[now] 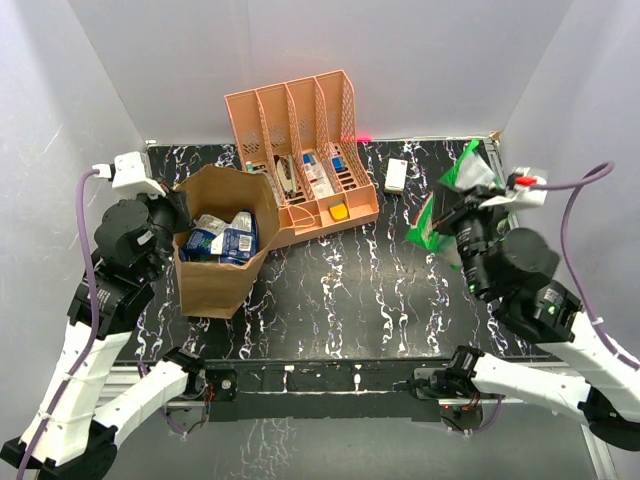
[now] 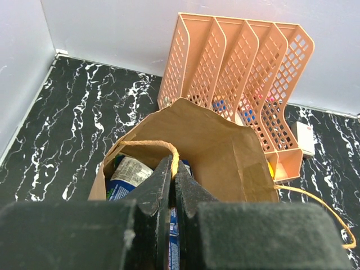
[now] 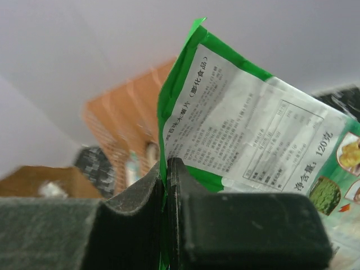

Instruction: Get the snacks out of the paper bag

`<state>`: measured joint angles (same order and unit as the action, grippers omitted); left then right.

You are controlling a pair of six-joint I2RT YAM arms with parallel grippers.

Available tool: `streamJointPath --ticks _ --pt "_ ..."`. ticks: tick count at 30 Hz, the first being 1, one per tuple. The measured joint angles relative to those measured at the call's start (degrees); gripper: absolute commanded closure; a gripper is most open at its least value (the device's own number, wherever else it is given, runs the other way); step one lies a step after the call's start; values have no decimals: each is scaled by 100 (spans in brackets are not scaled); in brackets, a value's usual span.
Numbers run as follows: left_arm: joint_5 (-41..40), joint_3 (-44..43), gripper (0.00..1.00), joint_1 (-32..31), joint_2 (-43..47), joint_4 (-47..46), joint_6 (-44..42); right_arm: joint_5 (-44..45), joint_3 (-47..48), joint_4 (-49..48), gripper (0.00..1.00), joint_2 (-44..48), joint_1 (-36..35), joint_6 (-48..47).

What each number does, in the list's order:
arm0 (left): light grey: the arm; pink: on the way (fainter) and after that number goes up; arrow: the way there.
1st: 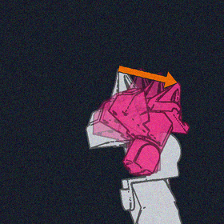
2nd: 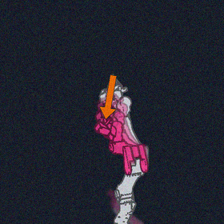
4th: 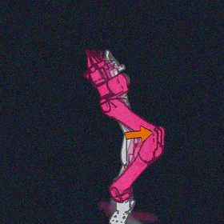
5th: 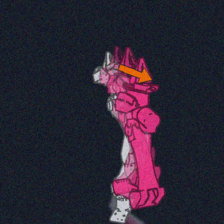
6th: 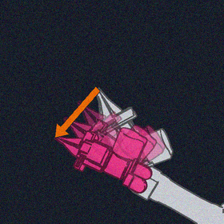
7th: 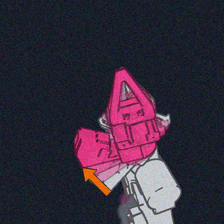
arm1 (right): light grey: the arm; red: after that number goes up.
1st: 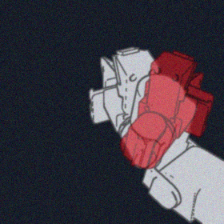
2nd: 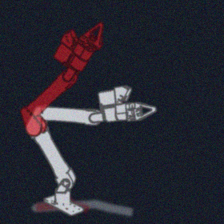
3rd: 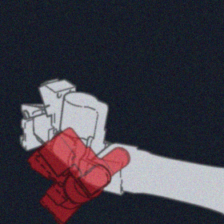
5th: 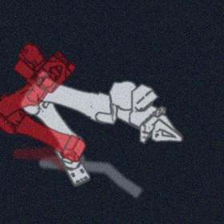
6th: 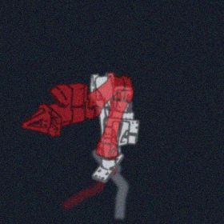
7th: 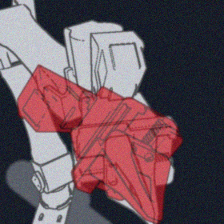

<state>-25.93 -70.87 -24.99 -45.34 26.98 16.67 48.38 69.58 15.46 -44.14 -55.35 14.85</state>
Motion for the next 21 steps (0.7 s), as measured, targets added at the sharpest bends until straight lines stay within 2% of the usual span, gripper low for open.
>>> streamJointPath --ticks 6,11,13,18,21 --pt "-90 -70 100 0 -90 -26 -146 1292 -1499 776 92 422 2 896" --pt "-114 -70 100 -9 -105 -46 -271 2061 -1912 1051 92 -173 216 1563" --pt "-133 -70 100 -35 -103 -63 -323 1947 -1912 1025 92 -535 710 1768" --pt "-199 -70 100 -96 -50 -90 -439 787 -1915 501 92 -1161 2940 2017" --pt "-245 -70 100 -153 7 -107 -516 201 -1910 186 92 -1510 3880 2168"
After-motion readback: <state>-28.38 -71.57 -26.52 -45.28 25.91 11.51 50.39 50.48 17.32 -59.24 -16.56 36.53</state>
